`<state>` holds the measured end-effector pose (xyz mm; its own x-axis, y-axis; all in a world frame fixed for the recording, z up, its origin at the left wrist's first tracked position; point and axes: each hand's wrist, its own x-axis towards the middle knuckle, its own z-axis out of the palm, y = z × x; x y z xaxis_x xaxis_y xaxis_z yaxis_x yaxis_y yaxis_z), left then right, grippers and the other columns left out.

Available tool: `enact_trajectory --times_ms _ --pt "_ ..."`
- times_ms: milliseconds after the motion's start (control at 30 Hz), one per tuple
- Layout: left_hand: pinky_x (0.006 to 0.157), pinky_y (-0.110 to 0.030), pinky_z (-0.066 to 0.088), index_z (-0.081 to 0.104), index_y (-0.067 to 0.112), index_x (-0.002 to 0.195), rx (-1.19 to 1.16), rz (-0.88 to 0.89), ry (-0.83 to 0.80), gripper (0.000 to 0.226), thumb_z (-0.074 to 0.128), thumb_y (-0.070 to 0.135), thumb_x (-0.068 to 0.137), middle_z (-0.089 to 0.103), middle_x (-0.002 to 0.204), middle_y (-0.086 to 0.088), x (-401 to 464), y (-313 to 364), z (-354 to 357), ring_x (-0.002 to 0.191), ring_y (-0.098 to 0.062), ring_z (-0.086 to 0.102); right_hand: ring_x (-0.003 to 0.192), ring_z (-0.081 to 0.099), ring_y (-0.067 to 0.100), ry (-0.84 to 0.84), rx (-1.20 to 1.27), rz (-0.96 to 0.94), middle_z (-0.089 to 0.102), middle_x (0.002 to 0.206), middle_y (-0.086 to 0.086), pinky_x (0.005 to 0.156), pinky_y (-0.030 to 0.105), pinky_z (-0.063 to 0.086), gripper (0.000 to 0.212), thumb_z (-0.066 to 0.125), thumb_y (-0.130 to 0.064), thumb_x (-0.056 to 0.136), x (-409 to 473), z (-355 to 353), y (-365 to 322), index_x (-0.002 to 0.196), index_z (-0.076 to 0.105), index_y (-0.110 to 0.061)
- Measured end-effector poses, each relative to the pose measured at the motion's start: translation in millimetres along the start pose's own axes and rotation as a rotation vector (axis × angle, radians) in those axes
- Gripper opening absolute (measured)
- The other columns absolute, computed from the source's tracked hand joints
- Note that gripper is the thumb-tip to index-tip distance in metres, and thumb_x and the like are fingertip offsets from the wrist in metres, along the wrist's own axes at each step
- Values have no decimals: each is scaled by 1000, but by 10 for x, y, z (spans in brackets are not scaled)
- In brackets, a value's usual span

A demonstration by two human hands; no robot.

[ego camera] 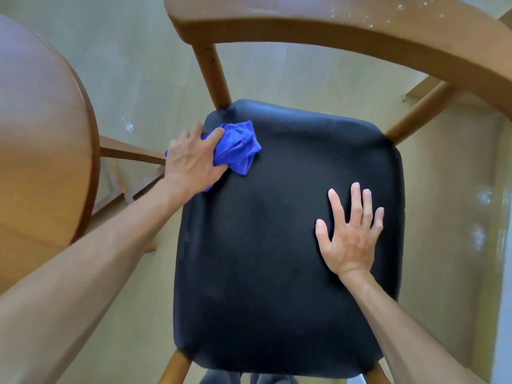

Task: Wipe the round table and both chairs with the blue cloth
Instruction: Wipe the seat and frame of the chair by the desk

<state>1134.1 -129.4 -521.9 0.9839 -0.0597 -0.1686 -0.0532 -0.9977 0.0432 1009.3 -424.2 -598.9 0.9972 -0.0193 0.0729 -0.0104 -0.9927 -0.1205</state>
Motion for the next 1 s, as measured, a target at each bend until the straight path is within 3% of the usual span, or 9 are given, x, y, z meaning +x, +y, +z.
enact_trajectory --times_ms 167,300,367,433,533,667,733,900,1000 --pt "54 -37 40 66 11 103 64 206 70 42 72 32 68 59 87 -15 -935 271 155 60 -31 52 146 16 34 -19 14 3 20 158 15 113 59 13 60 40 -45 91 11 -27 -25 146 34 -26" --pt "53 -32 38 64 17 97 40 726 -133 45 71 24 53 60 82 -8 -2098 663 278 58 -25 49 146 16 34 -29 12 11 20 158 15 113 60 13 60 41 -45 91 -3 -40 -18 147 34 -25" --pt "54 -29 38 58 21 97 61 1037 -277 40 69 24 58 58 83 -1 -2438 768 341 60 -22 49 146 16 34 -25 9 8 20 158 15 113 60 13 60 42 -45 91 -15 -47 -21 147 35 -26" --pt "55 -27 39 55 24 97 95 1192 -346 37 69 28 63 56 85 4 -2407 820 357 63 -18 49 146 16 34 -16 0 2 20 158 15 114 59 13 60 42 -45 90 -8 -41 -20 147 35 -26" --pt "53 -28 40 59 25 94 73 1054 -241 35 71 28 61 57 85 0 -1850 869 228 63 -21 51 145 18 34 -12 9 4 22 157 15 114 58 13 60 44 -45 90 -1 -39 -15 146 36 -26" --pt "62 -40 41 61 17 109 92 377 -43 43 73 28 69 54 102 -17 -452 690 34 78 -35 54 145 19 34 -5 17 -3 23 157 15 114 58 14 59 43 -45 90 13 -18 -11 146 37 -27" --pt "67 -43 38 54 16 120 50 191 -65 48 67 29 76 49 111 -19 -95 583 9 85 -37 51 145 19 34 -10 8 -1 23 157 15 114 58 14 59 43 -46 91 0 -15 3 146 36 -28" --pt "55 -34 33 64 13 102 173 349 37 43 70 24 61 58 92 -16 -812 707 146 65 -30 50 146 17 34 -33 1 -3 21 157 15 114 58 13 59 42 -46 91 -16 -17 0 147 34 -28" --pt "52 -32 36 66 14 98 110 565 -91 54 74 22 45 61 86 -13 -1574 763 190 61 -28 50 146 17 34 -45 10 8 21 158 15 114 58 14 59 41 -46 91 -26 -46 -1 147 35 -27"
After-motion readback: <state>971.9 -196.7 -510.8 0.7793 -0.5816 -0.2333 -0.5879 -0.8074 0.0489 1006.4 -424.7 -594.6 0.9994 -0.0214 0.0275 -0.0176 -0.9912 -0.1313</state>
